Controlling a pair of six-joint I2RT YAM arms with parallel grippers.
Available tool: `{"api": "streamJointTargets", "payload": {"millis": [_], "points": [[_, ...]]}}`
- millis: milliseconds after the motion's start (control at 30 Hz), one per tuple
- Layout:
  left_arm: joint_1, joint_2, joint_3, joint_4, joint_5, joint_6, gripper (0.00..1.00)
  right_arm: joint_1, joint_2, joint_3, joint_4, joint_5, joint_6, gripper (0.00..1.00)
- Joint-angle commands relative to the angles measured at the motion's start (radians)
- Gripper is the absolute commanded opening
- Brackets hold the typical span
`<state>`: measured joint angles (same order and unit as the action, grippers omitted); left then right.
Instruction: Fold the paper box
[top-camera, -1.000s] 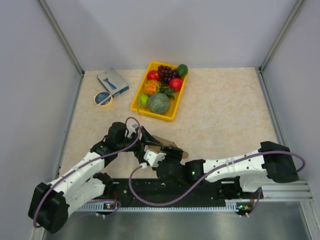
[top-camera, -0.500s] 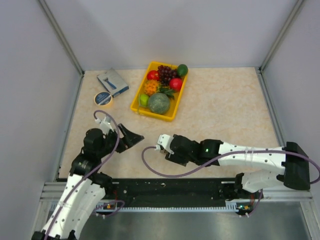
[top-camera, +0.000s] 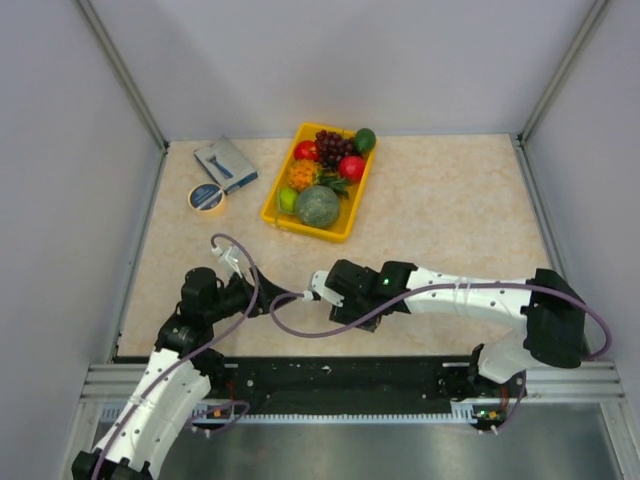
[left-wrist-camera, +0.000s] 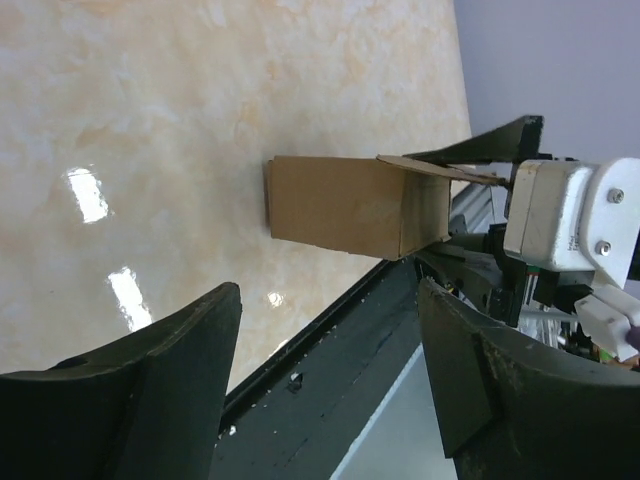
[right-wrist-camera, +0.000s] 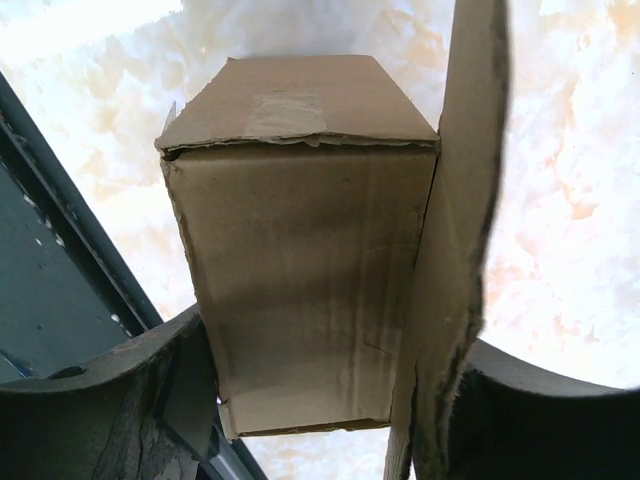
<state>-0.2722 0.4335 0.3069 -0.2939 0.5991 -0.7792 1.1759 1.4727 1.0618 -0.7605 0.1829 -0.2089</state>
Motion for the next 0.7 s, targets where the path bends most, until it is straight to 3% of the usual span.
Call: {"api": "streamJointTargets", "payload": {"millis": [0,167,200,300,467,500,667], "points": [[-0.016,0.04,-0.035,0.22,0.12,0.027,0.77,-0.009,0.0,0.021,-0.031,-0.002,-0.049,0.66],[-0.032,0.063,-0.139,0.428,0.165,-0.015,0.9,-0.03,-0.02,-0.002,0.029,-0.043,-0.052,0.77],[-0.036,0.097,-0.166,0.511,0.195,-0.04,0.9,-0.033,-0.022,-0.009,0.033,-0.049,-0.047,0.78],[-0.044,0.154,-0.161,0.55,0.22,-0.02,0.88,-0.033,-0.035,-0.022,0.056,-0.059,-0.034,0.82],[-0.094,0.163,-0.044,0.417,0.147,0.119,0.86,-0.039,-0.11,-0.023,0.09,-0.094,0.006,0.88],[-0.146,0.165,-0.017,0.377,0.111,0.188,0.86,-0.039,-0.126,-0.019,0.092,-0.1,0.025,0.88],[-0.363,0.188,0.103,0.173,-0.244,0.343,0.83,-0.05,-0.235,0.007,0.086,-0.068,0.12,0.92]]}}
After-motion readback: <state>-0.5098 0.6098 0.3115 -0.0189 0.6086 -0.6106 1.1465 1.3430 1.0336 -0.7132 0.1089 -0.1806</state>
